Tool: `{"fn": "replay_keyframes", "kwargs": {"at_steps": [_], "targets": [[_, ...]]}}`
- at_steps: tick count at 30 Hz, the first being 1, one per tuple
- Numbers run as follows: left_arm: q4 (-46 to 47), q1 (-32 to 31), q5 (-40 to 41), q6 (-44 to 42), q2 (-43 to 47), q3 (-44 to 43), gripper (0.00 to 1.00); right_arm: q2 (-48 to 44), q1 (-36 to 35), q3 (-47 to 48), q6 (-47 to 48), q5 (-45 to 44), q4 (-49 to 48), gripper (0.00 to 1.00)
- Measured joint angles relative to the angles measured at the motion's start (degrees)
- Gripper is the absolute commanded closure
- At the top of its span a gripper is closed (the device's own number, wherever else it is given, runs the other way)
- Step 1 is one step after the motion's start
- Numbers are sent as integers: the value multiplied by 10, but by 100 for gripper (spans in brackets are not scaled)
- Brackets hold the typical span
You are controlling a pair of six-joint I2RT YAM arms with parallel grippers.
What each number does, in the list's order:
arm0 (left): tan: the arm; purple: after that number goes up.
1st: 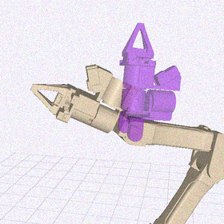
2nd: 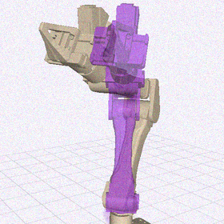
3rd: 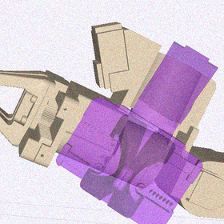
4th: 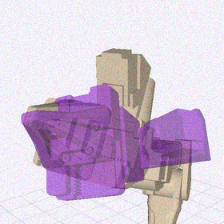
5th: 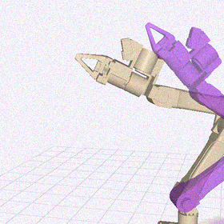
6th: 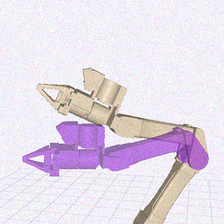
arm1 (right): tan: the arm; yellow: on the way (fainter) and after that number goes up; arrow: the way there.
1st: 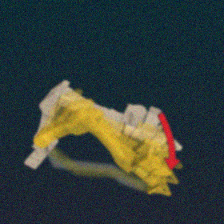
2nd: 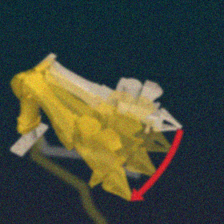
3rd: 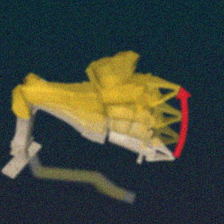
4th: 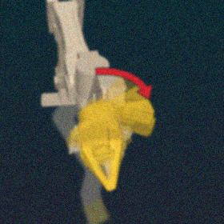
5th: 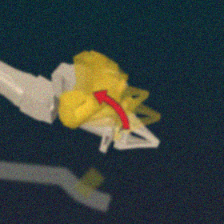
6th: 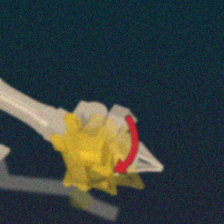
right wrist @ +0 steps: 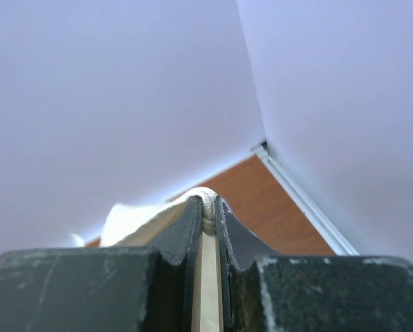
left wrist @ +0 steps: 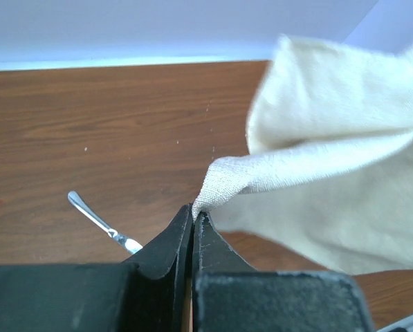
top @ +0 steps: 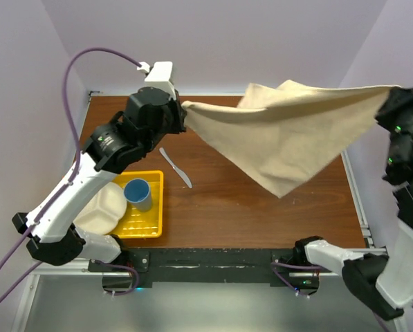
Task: Fold the napkin, place the utensils inside, and roll it up
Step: Flatten out the napkin at the center of the board.
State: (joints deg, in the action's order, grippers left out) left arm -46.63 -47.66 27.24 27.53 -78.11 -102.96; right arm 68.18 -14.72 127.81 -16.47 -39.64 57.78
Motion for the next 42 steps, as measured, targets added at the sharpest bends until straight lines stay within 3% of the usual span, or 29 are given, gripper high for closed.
{"fn": "replay_keyframes", "kwargs": {"at_steps": [4,7,11,14,17,20,24,26,31,35,38,39,42], "targets": [[-15,6,6,4,2,-46,100,-44,0,-1,1,-20,-15,100],[-19,13,5,9,8,-42,100,-27,1,6,-2,-34,6,100],[-12,22,-20,20,19,42,100,37,1,-56,-6,-35,27,100],[-35,32,-60,36,-1,101,100,118,0,-114,-15,12,54,100],[-61,42,-78,44,-43,98,100,216,0,-129,-24,74,67,100],[-91,50,-76,43,-66,38,100,271,-1,-106,-27,120,91,100],[-89,60,-73,43,-61,-76,100,271,-1,-10,-26,131,113,100],[-76,62,-73,44,-46,-93,100,246,0,16,-26,119,114,100],[-69,63,-80,50,-6,-31,100,172,22,-29,-31,64,142,100],[-61,64,-92,60,-8,62,100,166,44,-96,-30,22,166,100],[-31,64,-116,66,-9,172,100,206,47,-150,-29,6,163,72],[-3,64,-129,70,-8,227,100,223,47,-175,-28,5,157,55],[23,64,-167,79,-49,350,100,289,45,-246,-26,17,148,40]]}}
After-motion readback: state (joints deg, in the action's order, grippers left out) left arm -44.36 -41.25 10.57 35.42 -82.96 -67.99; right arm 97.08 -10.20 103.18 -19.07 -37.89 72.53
